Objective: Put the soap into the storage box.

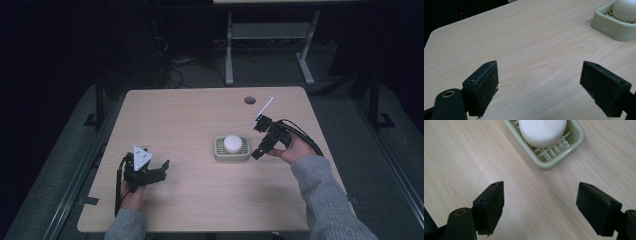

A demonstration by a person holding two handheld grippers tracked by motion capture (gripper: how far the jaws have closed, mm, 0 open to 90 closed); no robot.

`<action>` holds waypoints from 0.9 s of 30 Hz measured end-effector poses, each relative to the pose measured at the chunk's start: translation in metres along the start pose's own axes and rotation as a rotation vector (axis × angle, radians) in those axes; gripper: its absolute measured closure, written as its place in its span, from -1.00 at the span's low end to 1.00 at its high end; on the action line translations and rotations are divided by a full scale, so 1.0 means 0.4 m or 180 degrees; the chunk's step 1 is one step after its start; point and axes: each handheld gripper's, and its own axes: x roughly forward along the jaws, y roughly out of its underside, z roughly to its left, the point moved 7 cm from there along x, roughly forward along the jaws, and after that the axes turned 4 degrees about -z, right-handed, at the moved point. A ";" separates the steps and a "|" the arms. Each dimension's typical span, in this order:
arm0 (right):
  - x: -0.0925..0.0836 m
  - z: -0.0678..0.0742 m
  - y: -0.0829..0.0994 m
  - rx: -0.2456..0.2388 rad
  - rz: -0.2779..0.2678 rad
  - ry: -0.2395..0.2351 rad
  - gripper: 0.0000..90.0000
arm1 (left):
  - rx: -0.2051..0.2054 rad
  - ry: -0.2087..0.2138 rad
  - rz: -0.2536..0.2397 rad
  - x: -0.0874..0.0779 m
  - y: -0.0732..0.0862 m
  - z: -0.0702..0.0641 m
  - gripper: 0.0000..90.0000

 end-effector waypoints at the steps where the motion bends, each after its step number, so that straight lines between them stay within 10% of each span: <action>1: -0.001 0.001 0.004 0.0011 -0.0005 -0.0003 -0.51 | 0.0002 0.0002 0.0001 0.000 0.000 0.000 -0.67; 27: 0.002 0.003 0.093 0.0155 -0.0028 -0.0029 -0.51 | 0.0000 -0.0003 0.0002 0.001 0.001 0.000 -0.67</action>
